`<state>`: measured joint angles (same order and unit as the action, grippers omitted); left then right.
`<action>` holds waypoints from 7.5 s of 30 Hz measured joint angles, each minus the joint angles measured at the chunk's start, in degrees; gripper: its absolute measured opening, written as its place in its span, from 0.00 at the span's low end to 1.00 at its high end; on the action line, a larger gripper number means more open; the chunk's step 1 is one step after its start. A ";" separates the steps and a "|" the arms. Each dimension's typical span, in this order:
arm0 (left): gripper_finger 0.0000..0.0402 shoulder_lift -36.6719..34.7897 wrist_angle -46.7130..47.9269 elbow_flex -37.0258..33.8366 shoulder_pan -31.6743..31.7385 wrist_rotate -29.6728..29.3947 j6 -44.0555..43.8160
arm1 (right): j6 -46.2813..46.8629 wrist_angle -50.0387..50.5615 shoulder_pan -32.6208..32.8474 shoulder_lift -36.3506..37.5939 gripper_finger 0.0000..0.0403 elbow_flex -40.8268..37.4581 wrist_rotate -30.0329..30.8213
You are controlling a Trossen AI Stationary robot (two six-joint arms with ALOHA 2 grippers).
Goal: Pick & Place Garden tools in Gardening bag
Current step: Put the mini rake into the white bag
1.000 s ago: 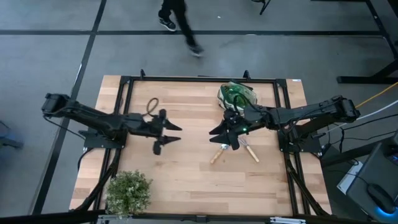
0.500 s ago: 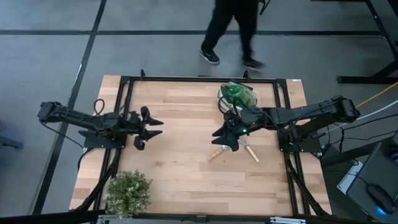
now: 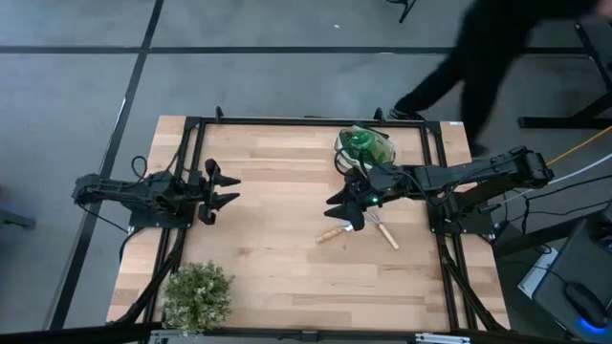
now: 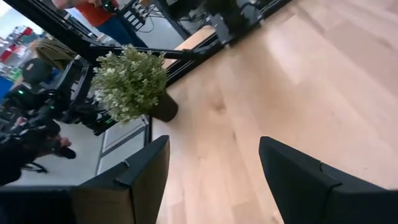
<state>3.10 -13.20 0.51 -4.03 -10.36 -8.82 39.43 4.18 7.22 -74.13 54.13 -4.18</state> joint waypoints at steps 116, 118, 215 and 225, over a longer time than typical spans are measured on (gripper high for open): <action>0.48 1.55 12.60 0.02 13.90 8.52 -6.47 | 3.17 56.14 4.50 0.00 0.63 0.00 0.67; 0.48 1.55 12.60 0.02 13.90 8.51 -6.47 | 3.16 56.35 4.51 0.00 0.63 -0.16 1.40; 0.47 1.56 12.58 0.00 13.90 8.49 -6.49 | 12.45 14.72 2.73 -0.17 0.03 -23.96 2.24; 0.47 1.57 12.58 0.00 13.90 8.47 -6.47 | 12.21 7.58 2.71 -0.15 0.01 -23.91 -1.28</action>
<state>4.66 -0.62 0.51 9.87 -1.89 -15.29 51.64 11.77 9.93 -74.28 30.22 -5.46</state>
